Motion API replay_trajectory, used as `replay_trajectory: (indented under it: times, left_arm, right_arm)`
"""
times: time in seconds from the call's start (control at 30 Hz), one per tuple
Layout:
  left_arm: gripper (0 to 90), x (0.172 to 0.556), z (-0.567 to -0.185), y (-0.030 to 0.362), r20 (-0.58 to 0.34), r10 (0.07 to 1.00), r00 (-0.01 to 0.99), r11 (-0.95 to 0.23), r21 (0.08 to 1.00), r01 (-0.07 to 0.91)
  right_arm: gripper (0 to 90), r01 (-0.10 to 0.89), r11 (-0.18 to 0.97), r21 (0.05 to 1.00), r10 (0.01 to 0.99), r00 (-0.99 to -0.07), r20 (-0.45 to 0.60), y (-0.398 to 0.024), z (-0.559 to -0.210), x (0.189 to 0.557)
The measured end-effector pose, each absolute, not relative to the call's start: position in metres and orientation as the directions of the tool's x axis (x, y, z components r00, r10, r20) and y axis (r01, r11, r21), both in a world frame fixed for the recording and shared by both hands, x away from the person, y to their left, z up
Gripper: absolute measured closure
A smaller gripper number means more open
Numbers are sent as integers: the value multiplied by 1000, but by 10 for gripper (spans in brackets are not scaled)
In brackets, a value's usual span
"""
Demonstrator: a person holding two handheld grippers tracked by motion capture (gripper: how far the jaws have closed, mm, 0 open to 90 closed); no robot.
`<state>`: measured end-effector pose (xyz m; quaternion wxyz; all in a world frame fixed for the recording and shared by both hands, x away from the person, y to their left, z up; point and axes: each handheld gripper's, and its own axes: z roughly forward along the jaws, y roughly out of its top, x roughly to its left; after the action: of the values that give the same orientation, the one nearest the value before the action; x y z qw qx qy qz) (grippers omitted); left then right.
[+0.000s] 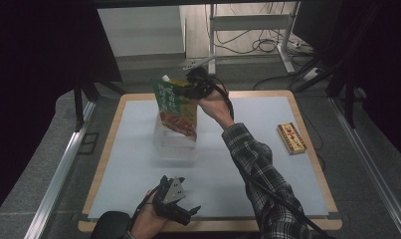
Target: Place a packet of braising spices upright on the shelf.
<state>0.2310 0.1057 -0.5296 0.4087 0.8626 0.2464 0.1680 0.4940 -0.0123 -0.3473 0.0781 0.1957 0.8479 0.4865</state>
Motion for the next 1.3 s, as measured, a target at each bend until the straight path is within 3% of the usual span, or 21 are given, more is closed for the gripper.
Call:
replay_trajectory:
  times: [0.67, 0.8, 1.1, 1.3]
  left_arm:
    - [4, 231, -530, 104, 91, 557, 825, -553, 783, 287]
    - [4, 231, -530, 105, 93, 558, 824, -553, 783, 286]
    - [5, 231, -531, 104, 102, 555, 826, -564, 775, 283]
    - [6, 230, -531, 103, 103, 555, 826, -566, 774, 283]
  right_arm:
    - [873, 307, 422, 853, 456, -885, 93, -24, -372, 505]
    - [788, 283, 449, 848, 470, -881, 45, -25, -370, 503]
    - [481, 258, 455, 852, 517, -856, -17, -42, -367, 502]
    - [357, 253, 473, 844, 541, -839, -51, -53, -371, 498]
